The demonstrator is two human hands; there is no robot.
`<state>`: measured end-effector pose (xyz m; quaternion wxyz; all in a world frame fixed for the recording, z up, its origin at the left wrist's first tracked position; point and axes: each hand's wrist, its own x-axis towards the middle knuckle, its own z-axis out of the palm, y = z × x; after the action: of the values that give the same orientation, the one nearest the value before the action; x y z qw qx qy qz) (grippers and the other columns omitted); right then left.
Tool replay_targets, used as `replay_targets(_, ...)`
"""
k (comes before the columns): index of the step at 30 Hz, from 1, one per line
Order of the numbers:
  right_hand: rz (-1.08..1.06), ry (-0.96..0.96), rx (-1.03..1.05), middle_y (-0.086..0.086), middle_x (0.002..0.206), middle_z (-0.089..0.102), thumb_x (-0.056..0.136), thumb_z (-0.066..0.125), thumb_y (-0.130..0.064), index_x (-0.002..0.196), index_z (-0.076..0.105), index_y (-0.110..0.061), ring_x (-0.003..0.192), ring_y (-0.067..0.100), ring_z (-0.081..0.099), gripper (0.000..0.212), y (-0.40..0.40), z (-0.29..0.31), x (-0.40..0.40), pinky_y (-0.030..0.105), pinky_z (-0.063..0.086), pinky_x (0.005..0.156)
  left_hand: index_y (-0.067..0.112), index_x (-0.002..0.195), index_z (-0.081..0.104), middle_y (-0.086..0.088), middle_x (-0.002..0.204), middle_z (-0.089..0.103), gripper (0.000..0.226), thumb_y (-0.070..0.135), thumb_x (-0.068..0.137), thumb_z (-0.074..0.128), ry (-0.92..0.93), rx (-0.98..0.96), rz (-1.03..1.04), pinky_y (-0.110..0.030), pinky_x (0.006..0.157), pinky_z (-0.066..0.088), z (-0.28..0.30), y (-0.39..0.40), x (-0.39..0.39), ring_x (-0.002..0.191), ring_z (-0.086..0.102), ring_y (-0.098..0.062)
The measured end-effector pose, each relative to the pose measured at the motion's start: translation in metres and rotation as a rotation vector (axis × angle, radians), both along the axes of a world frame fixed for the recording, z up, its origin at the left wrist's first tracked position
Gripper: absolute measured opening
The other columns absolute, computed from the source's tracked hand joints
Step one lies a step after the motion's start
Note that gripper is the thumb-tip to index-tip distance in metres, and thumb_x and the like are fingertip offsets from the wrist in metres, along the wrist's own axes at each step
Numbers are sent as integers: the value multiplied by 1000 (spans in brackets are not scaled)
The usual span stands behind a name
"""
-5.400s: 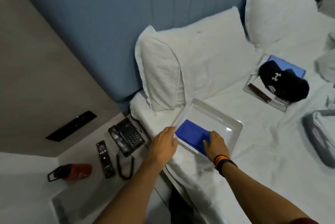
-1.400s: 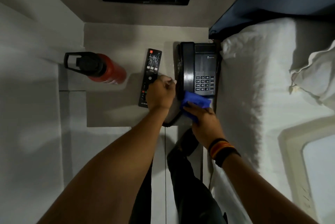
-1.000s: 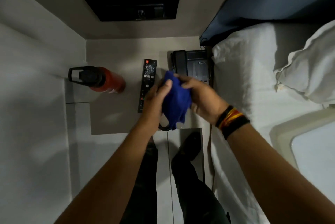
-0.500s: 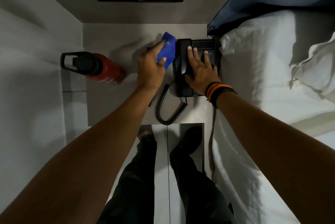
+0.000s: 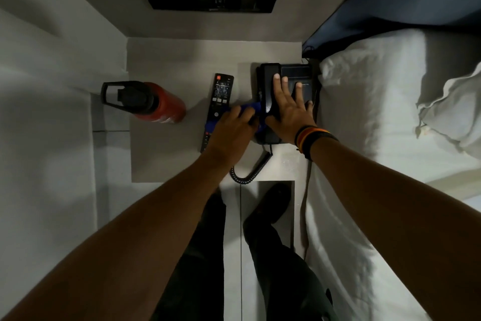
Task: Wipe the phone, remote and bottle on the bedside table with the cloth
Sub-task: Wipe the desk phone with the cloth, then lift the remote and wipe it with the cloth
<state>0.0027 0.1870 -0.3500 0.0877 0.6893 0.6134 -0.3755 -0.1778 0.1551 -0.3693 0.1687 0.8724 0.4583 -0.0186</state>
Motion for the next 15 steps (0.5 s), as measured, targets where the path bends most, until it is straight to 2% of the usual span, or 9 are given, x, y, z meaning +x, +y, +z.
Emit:
replay_targets(3,-2,21,-29,-2,170,-6,86,59,-30,156,-12,-36,153,35,-12,100,4,3,3,68,6,118,15,135,68,-11,133,64,49,1,88,72,-15,-53,-52,-47,95,56,7,4,-11,118,59,-36)
replay_targets(5,-67,63,11,0,170,3,87,60,-27,158,-1,-35,154,35,-5,94,3,6,4,66,10,120,13,138,68,-13,132,64,56,-4,85,73,-139,-80,85,-49,95,58,18,1,-16,118,60,-38)
replay_targets(7,-246,174,185,5,164,28,88,58,-29,156,23,-30,151,34,20,77,-10,15,-3,57,27,119,12,144,64,-13,137,61,61,-8,86,69,-313,-151,317,-47,100,57,32,-6,-17,123,58,-37)
replay_targets(8,-392,269,271,6,154,43,89,57,-32,150,37,-27,142,30,40,65,-20,20,-8,46,42,113,13,147,61,-13,140,58,63,-9,88,66,-404,-200,409,-44,105,55,40,-10,-17,127,57,-35)
replay_targets(9,-570,385,300,5,141,55,91,58,-34,140,48,-23,128,23,54,51,-31,31,-16,32,53,100,13,149,58,-11,143,56,63,-8,90,63,-501,-258,477,-41,109,53,48,-13,-15,130,56,-31)
replay_targets(10,-748,524,256,4,128,62,94,59,-34,129,55,-18,114,18,62,38,-42,43,-26,22,55,88,14,151,56,-10,143,55,61,-8,93,60,-608,-330,536,-39,112,52,57,-17,-13,131,57,-26)
replay_targets(12,-943,740,80,6,107,68,95,61,-38,107,62,-9,95,16,65,31,-57,57,-39,24,53,80,14,152,55,-7,140,57,58,-4,97,58,-805,-484,626,-32,110,54,71,-25,-7,128,60,-18)
replay_targets(15,-962,822,-15,6,97,72,88,71,-38,102,66,-3,84,13,68,38,-68,68,-45,23,53,76,19,147,58,-2,133,64,47,6,102,56,-912,-644,699,-30,101,58,89,-38,-4,118,65,-10)
